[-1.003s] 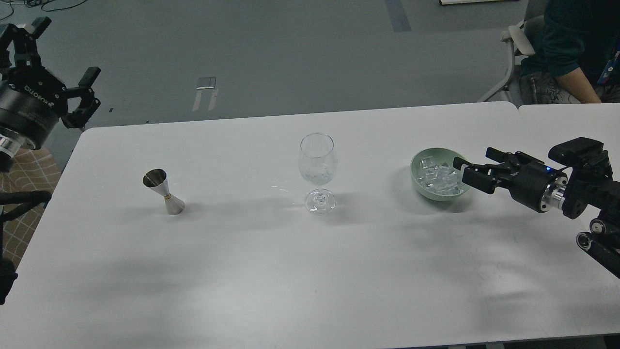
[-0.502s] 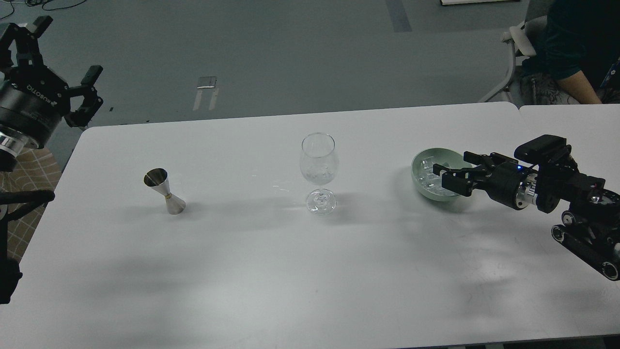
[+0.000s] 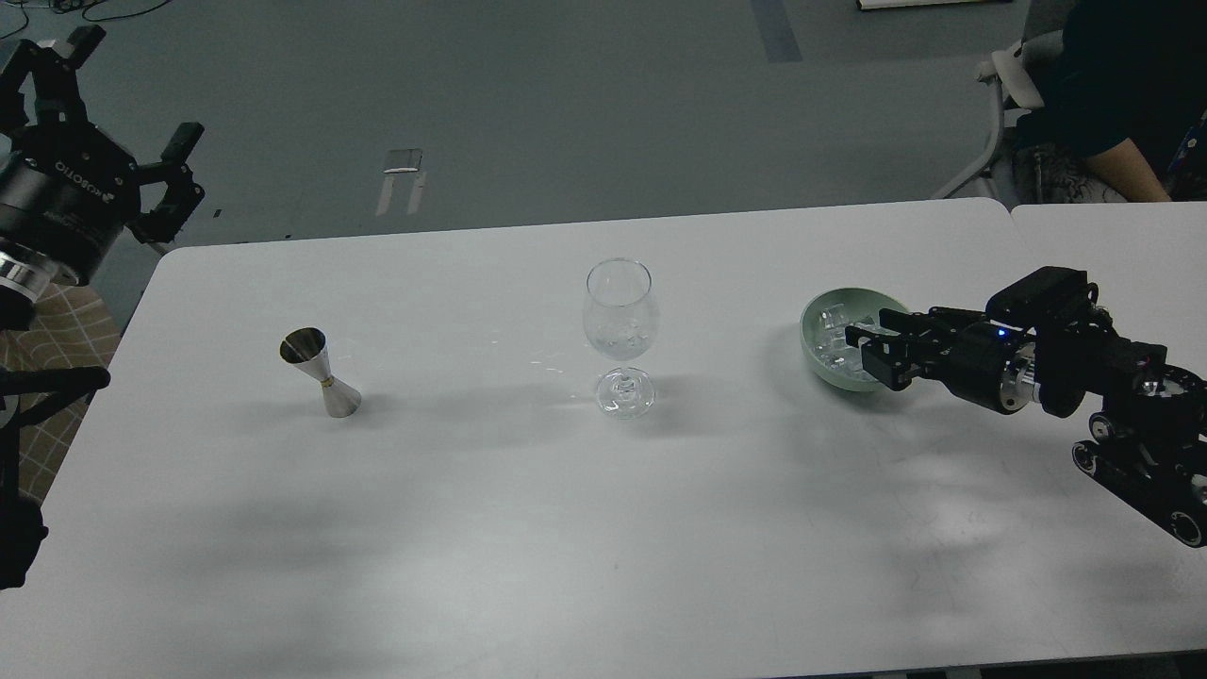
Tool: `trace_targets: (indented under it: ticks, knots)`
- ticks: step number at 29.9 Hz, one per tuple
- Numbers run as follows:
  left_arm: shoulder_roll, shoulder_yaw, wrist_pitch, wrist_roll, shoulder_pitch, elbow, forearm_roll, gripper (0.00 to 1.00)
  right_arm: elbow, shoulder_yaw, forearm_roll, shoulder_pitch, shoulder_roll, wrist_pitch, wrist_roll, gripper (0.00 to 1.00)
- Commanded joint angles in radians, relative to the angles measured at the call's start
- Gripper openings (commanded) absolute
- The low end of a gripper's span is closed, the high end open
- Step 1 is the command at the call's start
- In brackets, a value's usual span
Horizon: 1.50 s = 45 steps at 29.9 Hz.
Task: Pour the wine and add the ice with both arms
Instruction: 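Reach the right gripper into the green bowl of ice, then close the right gripper on an ice cube in the bowl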
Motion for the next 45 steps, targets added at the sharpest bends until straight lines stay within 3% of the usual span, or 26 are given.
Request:
trace_targets:
  ticks: [1,9,30,45]
  knots:
    - [-0.001,0.000,0.000,0.000,-0.002,-0.001,0.000,0.98,0.000,-0.003,-0.001,0.000,0.001,0.002,0.000,0.55]
    - [-0.001,0.000,0.000,0.000,-0.002,-0.001,0.000,0.98,-0.003,-0.003,-0.002,0.000,0.001,0.006,-0.001,0.58]
    - [-0.001,0.000,0.000,0.000,-0.007,-0.001,0.000,0.98,-0.060,-0.038,-0.005,0.037,0.039,0.006,-0.001,0.53]
    - [-0.002,0.000,0.000,-0.002,-0.007,-0.001,0.000,0.98,-0.083,-0.037,-0.004,0.042,0.059,0.017,-0.001,0.08]
